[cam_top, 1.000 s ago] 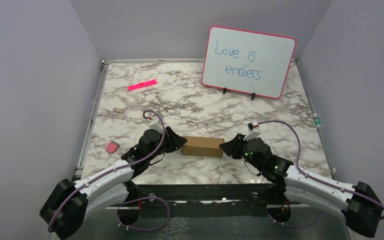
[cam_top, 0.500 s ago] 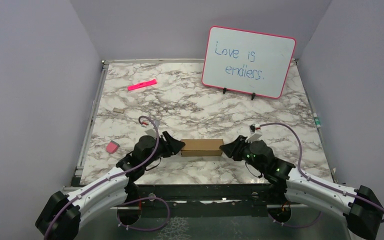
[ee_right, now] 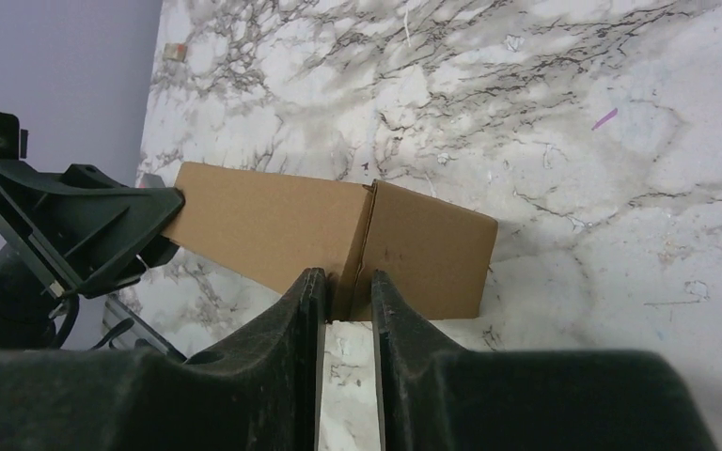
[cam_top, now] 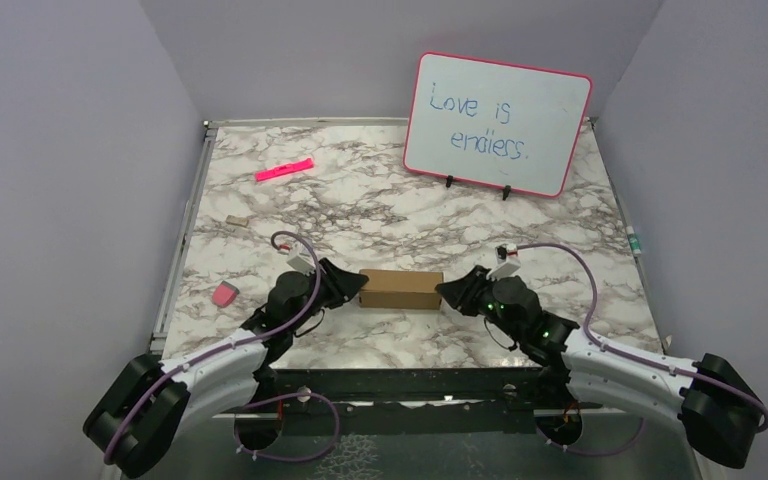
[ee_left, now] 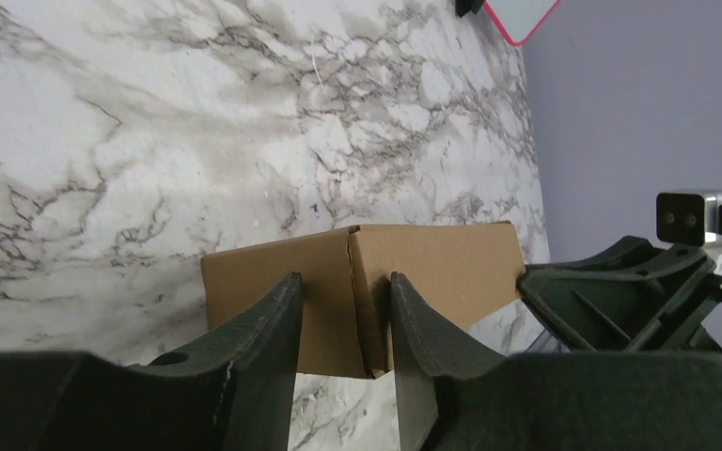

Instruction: Fold the paper box

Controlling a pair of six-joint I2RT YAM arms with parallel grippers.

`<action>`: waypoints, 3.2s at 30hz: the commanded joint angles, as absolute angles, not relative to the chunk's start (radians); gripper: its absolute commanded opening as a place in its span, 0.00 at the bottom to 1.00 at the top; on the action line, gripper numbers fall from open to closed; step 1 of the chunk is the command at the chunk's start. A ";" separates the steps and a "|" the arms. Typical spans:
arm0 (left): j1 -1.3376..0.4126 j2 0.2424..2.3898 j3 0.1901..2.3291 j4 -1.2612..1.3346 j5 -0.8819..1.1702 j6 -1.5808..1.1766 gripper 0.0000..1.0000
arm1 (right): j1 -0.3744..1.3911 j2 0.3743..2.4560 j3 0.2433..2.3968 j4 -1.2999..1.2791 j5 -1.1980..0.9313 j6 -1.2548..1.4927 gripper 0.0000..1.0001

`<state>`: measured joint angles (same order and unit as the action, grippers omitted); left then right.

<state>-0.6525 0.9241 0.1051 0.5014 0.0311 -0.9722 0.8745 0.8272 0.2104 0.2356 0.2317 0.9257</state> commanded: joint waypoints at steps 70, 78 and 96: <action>-0.387 0.820 0.336 0.072 0.342 -0.821 0.63 | 0.671 0.956 0.473 0.179 0.060 0.694 0.41; -0.387 0.785 0.248 0.124 0.342 -0.912 0.62 | 0.500 1.178 0.593 0.279 -0.220 0.651 0.41; -0.387 0.844 0.229 0.236 0.379 -0.973 0.61 | 0.394 1.519 0.714 0.457 -0.510 0.651 0.43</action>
<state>-0.3920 0.8562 0.2199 0.2096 0.3664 -0.9649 0.4015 1.4738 0.6853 0.3950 -0.4362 0.6682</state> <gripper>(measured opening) 0.616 0.431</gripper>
